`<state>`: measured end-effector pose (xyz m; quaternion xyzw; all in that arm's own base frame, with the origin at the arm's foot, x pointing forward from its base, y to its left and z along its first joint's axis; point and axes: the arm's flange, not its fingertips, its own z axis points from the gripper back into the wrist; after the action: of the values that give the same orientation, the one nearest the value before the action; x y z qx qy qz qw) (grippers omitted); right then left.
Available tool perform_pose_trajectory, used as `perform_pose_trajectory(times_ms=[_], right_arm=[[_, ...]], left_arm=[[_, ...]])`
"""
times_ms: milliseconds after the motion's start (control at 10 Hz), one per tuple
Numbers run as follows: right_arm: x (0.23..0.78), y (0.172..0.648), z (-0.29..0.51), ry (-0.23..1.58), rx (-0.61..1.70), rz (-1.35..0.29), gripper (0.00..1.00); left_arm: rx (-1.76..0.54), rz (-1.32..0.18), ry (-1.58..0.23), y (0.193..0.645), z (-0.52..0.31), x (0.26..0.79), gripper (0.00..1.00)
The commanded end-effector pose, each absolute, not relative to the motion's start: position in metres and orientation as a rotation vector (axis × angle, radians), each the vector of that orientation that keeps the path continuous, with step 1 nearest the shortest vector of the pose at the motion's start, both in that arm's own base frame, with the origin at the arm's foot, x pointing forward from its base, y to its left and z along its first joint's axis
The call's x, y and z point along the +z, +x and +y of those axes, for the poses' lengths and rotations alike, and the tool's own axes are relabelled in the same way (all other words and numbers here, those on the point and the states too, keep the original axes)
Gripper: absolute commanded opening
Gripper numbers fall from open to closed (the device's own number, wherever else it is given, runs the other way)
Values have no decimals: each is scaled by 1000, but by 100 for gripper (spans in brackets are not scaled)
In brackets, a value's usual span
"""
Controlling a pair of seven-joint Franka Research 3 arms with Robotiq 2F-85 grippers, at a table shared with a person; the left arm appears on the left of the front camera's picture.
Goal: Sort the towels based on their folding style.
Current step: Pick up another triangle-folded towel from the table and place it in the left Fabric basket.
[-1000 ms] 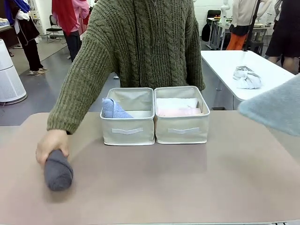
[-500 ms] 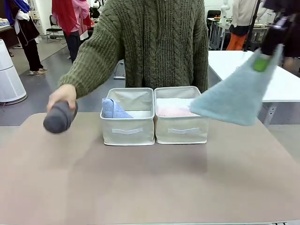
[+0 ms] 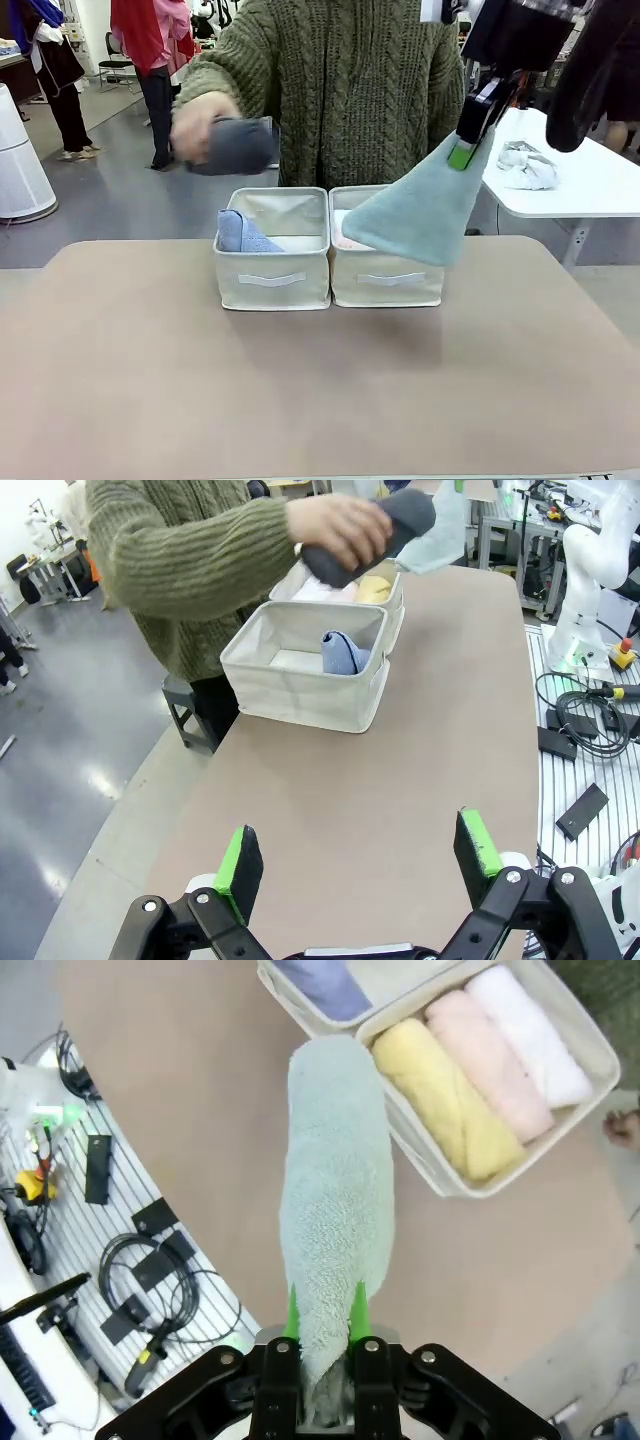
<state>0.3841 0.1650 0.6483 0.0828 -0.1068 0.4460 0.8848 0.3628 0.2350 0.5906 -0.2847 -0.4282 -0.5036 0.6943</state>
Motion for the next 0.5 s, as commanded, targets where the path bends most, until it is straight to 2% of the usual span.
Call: perform_pose_trajectory(times_ms=[0,100,200,400], right_arm=[[647,380,165,144,964,-216,18],[664,351,113,25,911,-110,18],[694,303,29,-106,706,49,18],[740,231,-46,-93,559,-38,18]], left_arm=[[-1140,-956,-631,360,237,590,100],[-1140,-956,-631,360,237,590,100],[-1140,-956,-631,360,237,590,100],[-1140,-956,-631,360,237,590,100]])
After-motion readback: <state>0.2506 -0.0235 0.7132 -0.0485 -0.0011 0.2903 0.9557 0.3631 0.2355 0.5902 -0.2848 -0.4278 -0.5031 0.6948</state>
